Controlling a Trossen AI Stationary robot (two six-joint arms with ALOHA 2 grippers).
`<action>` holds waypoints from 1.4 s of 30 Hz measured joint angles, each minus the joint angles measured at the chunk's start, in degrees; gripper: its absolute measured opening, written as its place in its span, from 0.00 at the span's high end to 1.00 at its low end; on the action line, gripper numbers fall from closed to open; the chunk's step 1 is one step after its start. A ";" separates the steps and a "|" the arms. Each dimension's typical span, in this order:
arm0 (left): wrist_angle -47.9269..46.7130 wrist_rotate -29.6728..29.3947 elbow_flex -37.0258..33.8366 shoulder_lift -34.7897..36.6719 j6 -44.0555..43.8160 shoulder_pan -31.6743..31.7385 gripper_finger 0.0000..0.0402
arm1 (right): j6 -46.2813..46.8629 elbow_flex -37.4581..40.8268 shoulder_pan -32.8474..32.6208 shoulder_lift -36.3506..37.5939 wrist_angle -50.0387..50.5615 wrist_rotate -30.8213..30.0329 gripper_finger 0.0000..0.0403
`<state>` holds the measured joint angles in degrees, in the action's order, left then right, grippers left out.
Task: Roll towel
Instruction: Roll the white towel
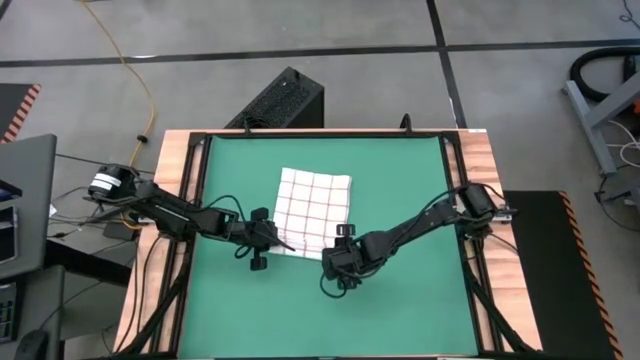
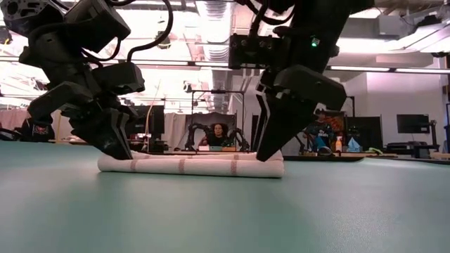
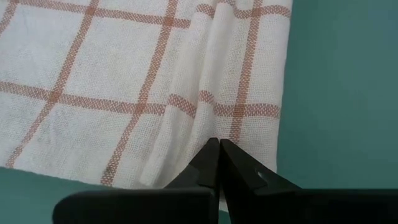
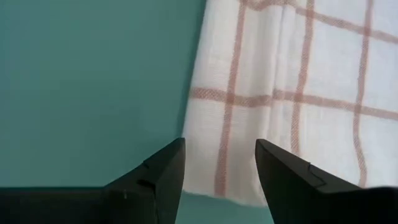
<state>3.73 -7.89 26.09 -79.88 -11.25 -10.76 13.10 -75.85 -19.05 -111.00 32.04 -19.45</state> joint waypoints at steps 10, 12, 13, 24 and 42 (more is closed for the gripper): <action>0.04 0.01 0.00 0.00 0.41 0.00 1.00 | 1.88 2.63 0.01 0.14 -0.94 -1.07 0.46; 0.04 0.01 0.00 -0.01 0.44 0.00 1.00 | 1.90 1.98 -0.28 0.26 -0.63 -2.13 0.46; 0.04 0.03 0.00 0.00 0.44 0.00 1.00 | 1.91 1.39 -0.46 0.28 -0.67 -2.56 0.46; 0.02 0.03 0.00 -0.02 0.68 0.00 1.00 | 0.29 -0.17 -3.80 -0.75 -2.36 -2.99 0.46; -0.20 0.06 0.00 -0.02 2.66 0.00 1.00 | 6.02 7.04 0.29 -0.53 -3.83 -4.87 0.48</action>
<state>3.53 -7.84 26.09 -79.90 -8.58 -10.76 19.12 -68.81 -18.76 -111.53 28.21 -24.32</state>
